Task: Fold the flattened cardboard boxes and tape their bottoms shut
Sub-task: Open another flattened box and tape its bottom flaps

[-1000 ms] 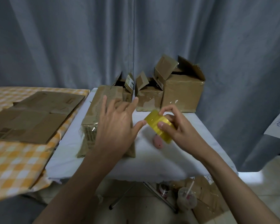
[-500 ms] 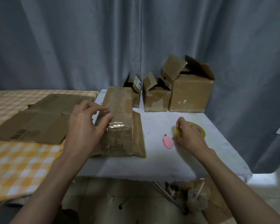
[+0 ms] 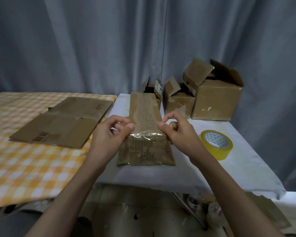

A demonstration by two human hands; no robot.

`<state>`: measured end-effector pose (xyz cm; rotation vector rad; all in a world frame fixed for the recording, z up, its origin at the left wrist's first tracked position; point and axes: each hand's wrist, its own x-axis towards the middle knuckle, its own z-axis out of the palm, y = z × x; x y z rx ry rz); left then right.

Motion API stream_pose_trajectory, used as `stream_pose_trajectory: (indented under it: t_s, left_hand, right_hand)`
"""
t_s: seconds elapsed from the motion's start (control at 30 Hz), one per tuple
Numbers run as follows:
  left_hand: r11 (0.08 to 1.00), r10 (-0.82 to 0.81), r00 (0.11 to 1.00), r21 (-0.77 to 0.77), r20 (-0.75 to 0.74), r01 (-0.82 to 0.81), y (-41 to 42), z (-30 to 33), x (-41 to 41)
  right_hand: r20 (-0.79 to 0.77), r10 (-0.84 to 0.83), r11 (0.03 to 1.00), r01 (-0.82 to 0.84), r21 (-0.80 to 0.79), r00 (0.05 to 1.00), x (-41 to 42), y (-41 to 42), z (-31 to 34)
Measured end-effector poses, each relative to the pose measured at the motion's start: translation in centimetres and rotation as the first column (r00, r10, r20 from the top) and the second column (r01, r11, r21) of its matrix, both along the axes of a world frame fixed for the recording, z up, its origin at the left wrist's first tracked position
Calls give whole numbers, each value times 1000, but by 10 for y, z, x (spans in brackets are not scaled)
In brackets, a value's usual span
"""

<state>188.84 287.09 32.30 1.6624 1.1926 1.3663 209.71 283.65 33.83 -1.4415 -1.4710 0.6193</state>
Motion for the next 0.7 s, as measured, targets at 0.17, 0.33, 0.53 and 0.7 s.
stream_pose_trajectory:
  t_s: [0.17, 0.33, 0.53, 0.7]
  left_hand:
    - [985, -158, 977, 43, -145, 166, 2, 0, -3]
    - [963, -258, 957, 47, -135, 266, 2, -4, -7]
    - [949, -284, 950, 104, -132, 298, 7, -13, -6]
    - [898, -163, 925, 337, -343, 284, 9, -18, -7]
  right_hand:
    - [-146, 103, 989, -118, -93, 984, 7, -6, 1]
    - [-159, 193, 970, -213, -118, 968, 14, -20, 8]
    - [-144, 244, 963, -257, -82, 959, 21, -18, 1]
    - [98, 200, 975, -208, 82, 975, 25, -11, -15]
